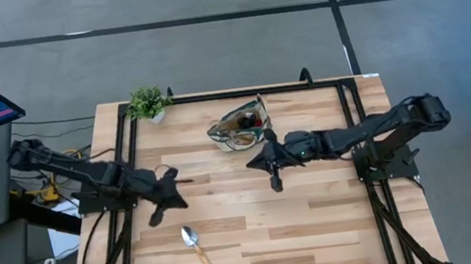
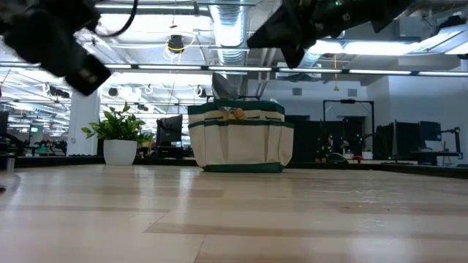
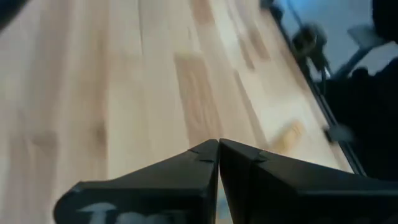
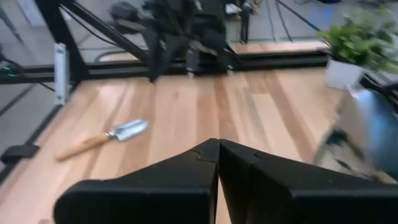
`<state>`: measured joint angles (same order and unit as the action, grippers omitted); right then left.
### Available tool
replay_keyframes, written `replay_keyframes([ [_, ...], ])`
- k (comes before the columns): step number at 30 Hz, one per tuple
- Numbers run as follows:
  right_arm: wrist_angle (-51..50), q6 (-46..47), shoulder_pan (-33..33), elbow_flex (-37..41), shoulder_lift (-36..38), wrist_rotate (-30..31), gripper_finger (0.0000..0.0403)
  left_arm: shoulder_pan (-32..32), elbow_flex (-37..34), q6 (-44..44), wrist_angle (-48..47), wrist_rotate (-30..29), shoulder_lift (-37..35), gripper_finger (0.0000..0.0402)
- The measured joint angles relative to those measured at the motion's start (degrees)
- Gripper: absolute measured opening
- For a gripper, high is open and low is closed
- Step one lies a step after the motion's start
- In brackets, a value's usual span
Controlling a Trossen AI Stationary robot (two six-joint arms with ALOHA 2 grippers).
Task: Pick & Place Garden tools in Gardening bag
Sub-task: Put the trowel into the gardening bag
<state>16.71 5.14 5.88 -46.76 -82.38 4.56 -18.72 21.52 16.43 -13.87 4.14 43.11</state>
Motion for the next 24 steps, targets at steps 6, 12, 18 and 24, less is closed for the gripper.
replay_keyframes([
  [6,5.9,3.2,2.4,0.0,-3.5,1.0,0.0001,-6.5,0.0,9.7,-3.0,8.0,0.0,0.0002],
  [12,9.7,4.2,3.9,0.0,-6.1,6.0,0.0001,-13.8,0.0,14.5,-1.4,6.4,2.2,0.0002],
  [18,10.5,5.4,4.1,0.0,-6.2,7.0,0.0001,-19.1,0.0,13.8,10.5,2.8,11.9,0.0002],
  [24,13.8,5.0,4.2,0.0,-6.0,9.0,0.0001,-22.0,0.0,14.4,19.8,-1.3,24.0,0.0002],
])
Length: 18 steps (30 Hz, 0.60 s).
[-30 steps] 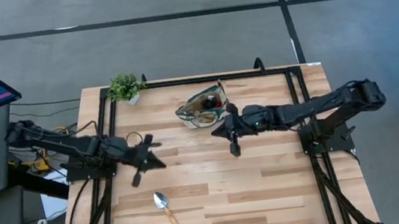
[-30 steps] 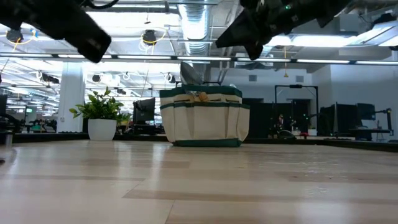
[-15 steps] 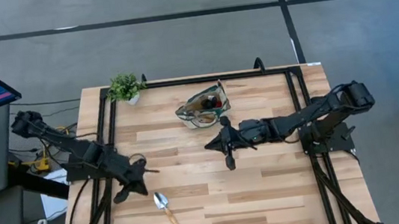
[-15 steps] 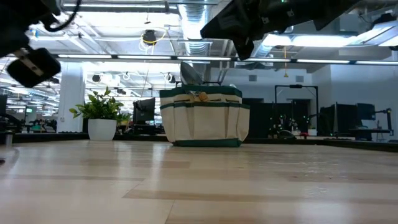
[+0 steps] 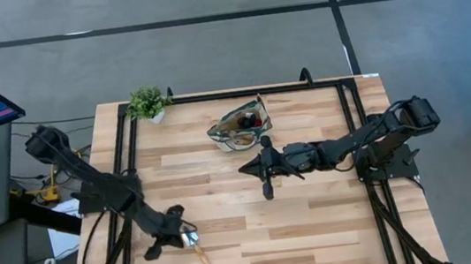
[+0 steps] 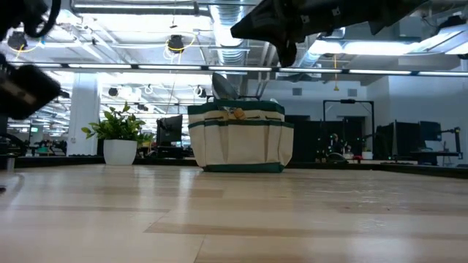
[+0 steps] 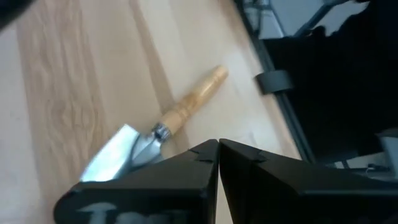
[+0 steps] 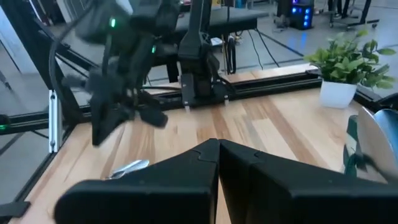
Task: Pick & Place Garden tools in Gardening bag
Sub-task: Put the trowel into the gardening bag
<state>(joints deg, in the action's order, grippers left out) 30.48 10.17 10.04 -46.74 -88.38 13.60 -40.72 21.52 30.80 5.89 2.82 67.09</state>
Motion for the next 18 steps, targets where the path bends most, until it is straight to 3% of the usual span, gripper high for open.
replay_keyframes([
  [8,1.9,-0.1,0.5,0.0,0.0,0.0,0.0000,-2.5,0.0,4.2,14.2,0.0,15.8,0.0002],
  [13,1.8,-0.2,0.5,0.0,0.0,0.0,0.0000,-2.6,0.0,4.2,21.9,-1.7,20.7,0.0002],
  [18,1.7,-0.2,0.5,0.0,0.0,0.0,0.0000,-2.3,0.0,6.2,23.1,-5.5,25.0,0.0002],
])
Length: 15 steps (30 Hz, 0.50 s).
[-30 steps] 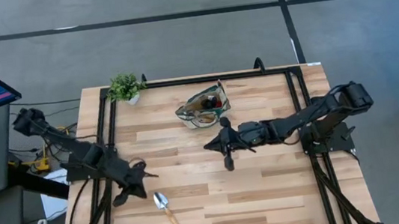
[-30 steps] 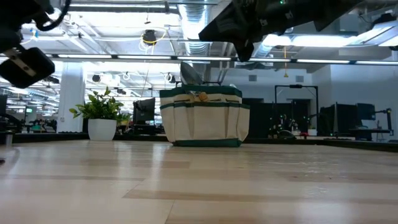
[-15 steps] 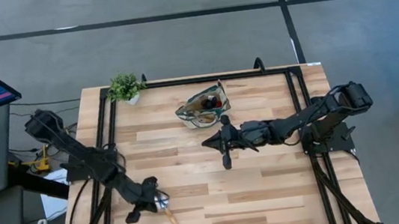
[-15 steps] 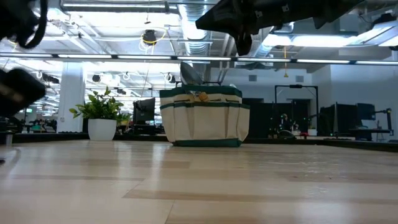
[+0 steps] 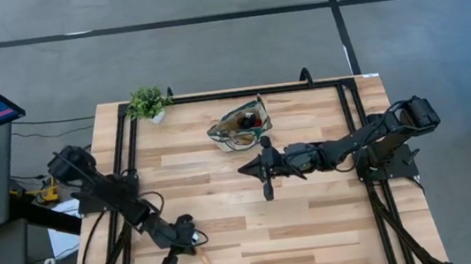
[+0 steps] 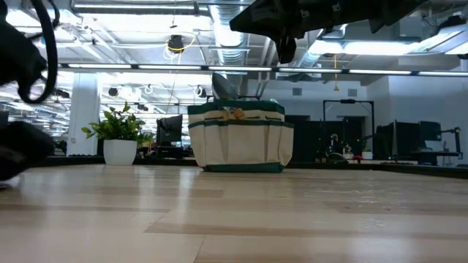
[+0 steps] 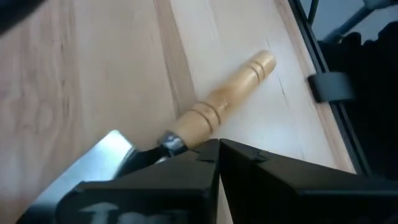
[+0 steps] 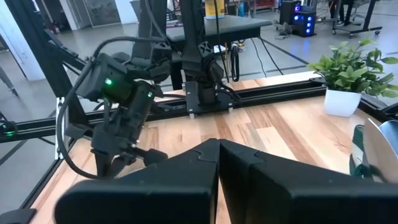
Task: Pick & Place Garden tools in Gardening bag
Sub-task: Put the trowel into the gardening bag
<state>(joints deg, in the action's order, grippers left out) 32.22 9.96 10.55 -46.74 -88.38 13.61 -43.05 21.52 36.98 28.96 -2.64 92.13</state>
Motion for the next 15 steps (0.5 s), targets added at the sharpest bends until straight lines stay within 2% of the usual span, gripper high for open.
replay_keyframes([
  [4,0.0,0.0,0.0,0.0,0.0,0.0,0.0000,0.6,0.2,0.5,3.0,-1.3,2.9,0.0002],
  [9,0.0,0.0,0.0,0.0,0.0,0.0,0.0000,2.6,0.1,-5.6,5.7,-5.0,3.5,0.0002],
  [15,0.1,-0.9,0.7,0.0,0.0,0.1,0.0000,7.6,0.0,-10.5,5.8,-5.1,3.5,0.0002],
])
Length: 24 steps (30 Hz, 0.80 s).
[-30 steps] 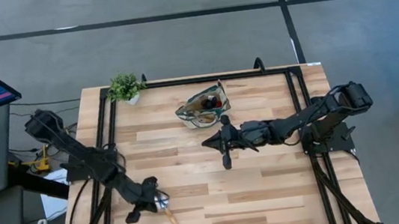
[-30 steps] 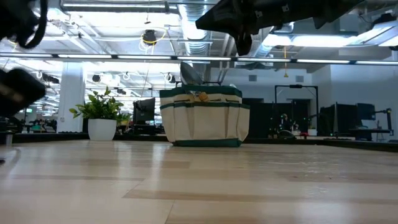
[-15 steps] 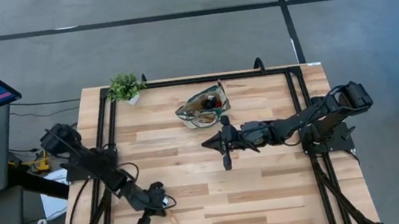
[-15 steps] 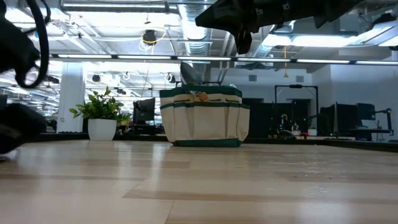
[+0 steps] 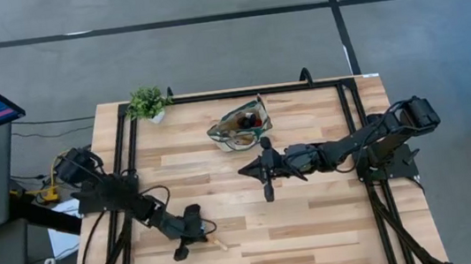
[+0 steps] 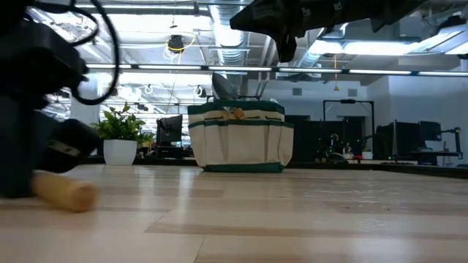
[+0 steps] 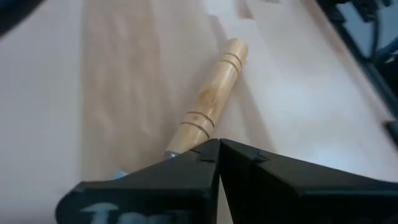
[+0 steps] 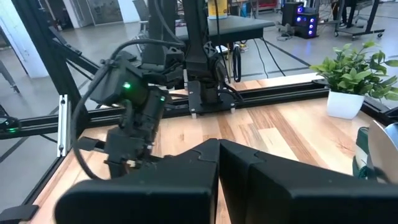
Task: Pick & Place Garden tools in Gardening bag
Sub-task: Put the trowel into the gardening bag
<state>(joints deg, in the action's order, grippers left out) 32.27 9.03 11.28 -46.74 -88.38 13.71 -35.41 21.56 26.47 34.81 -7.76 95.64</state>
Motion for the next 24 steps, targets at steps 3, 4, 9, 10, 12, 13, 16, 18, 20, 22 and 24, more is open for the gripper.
replay_keyframes([
  [3,0.0,-0.4,0.3,0.0,0.0,1.4,0.0000,3.2,0.0,-3.2,0.0,0.1,0.0,0.0002],
  [4,0.0,-0.4,0.4,0.0,0.0,1.6,0.0000,4.2,0.0,-4.0,0.0,0.1,0.0,0.0002],
  [9,0.0,-0.6,0.5,0.0,0.0,1.6,0.0000,9.3,0.0,-8.6,0.1,1.7,0.0,0.0002],
  [10,-0.1,-0.6,0.6,0.0,0.0,1.6,0.0000,10.3,0.0,-9.6,0.1,2.3,0.0,0.0002],
  [12,-0.1,-0.6,0.6,0.0,0.0,1.6,0.0000,12.2,0.0,-11.2,0.1,3.4,0.0,0.0002],
  [13,-0.1,-0.6,0.6,0.0,0.0,1.6,0.0000,13.1,0.0,-11.8,0.1,3.8,0.0,0.0002],
  [16,-0.1,-0.6,0.6,0.0,0.0,1.6,0.0000,15.9,0.0,-13.9,0.1,5.1,0.0,0.0002],
  [18,-0.1,-1.1,0.6,0.0,0.0,1.6,0.0000,17.6,0.0,-15.1,0.1,5.8,0.0,0.0002],
  [20,-0.1,-1.9,0.6,0.0,0.0,1.6,0.0000,19.4,0.0,-16.6,0.1,6.8,0.0,0.0002],
  [22,-0.1,-1.9,0.6,0.0,0.0,1.6,0.0000,21.2,0.0,-17.6,0.2,7.6,0.0,0.0002],
  [24,-0.1,-1.9,0.6,0.0,0.0,1.6,0.0000,23.0,0.0,-18.6,0.3,8.1,0.0,0.0002],
])
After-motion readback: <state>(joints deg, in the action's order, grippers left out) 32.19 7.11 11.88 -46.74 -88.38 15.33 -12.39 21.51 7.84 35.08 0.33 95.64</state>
